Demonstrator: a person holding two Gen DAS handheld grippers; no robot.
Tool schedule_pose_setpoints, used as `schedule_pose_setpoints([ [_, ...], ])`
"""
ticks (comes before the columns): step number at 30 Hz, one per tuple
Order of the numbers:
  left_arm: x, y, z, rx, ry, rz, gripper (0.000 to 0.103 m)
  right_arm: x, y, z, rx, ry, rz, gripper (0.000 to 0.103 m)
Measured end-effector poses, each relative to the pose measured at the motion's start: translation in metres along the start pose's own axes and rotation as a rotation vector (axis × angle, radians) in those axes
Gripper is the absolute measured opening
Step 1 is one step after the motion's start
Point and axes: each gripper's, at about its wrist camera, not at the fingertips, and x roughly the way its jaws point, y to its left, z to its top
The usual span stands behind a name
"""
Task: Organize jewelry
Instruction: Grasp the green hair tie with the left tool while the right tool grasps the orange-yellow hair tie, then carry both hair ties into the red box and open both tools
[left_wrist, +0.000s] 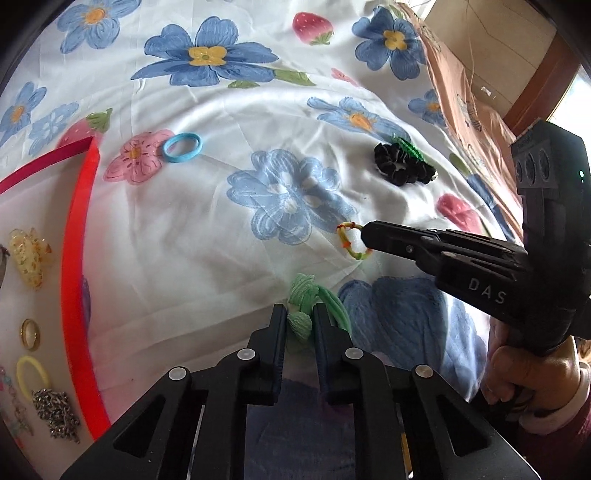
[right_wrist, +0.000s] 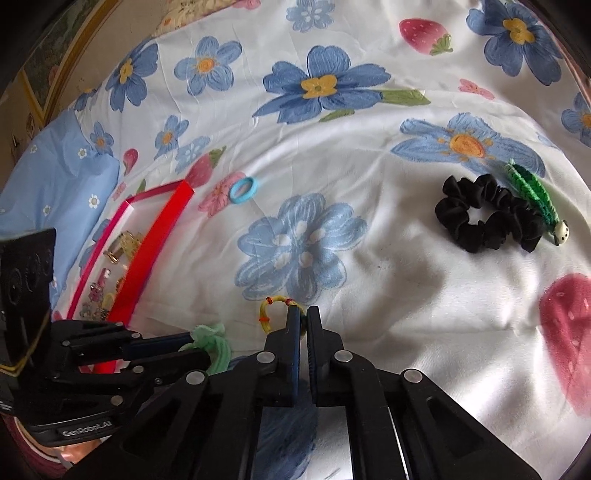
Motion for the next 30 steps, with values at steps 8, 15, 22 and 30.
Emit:
schedule_pose_setpoints([
  [8,-0.043,0.017,-0.017,-0.046,-0.066,0.016,0.013,-0.017,0.020,-0.004,-0.009,-0.032,0.041,0.003],
  [15,-0.075,0.032,-0.036,-0.095,-0.103,0.046,0.013,-0.019,0.047,-0.006,-0.043,-0.034,0.078,0.003],
  [22,-0.105,0.053,-0.056,-0.156,-0.137,0.068,0.013,-0.016,0.076,-0.010,-0.086,-0.023,0.113,0.003],
  [30,-0.134,0.069,-0.076,-0.198,-0.169,0.096,0.013,-0.013,0.106,-0.017,-0.129,-0.008,0.149,0.003],
])
